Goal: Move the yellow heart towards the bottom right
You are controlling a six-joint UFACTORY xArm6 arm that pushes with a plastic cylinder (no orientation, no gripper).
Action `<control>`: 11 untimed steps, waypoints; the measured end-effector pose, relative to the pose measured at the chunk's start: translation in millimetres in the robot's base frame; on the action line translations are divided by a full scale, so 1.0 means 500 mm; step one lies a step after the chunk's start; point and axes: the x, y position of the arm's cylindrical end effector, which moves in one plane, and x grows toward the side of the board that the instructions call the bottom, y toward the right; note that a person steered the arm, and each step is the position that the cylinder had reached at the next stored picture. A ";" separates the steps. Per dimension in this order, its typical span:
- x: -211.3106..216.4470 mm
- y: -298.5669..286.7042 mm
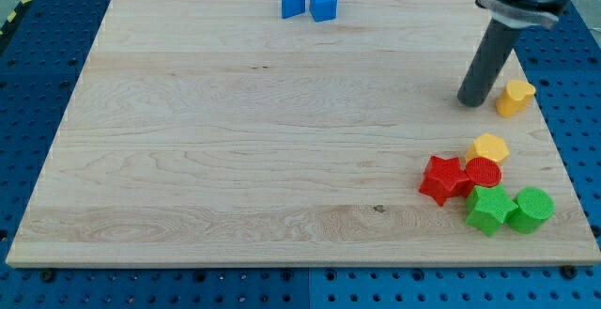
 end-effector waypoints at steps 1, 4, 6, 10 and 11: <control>-0.060 0.075; -0.032 0.104; 0.038 0.103; 0.168 0.103; 0.168 0.133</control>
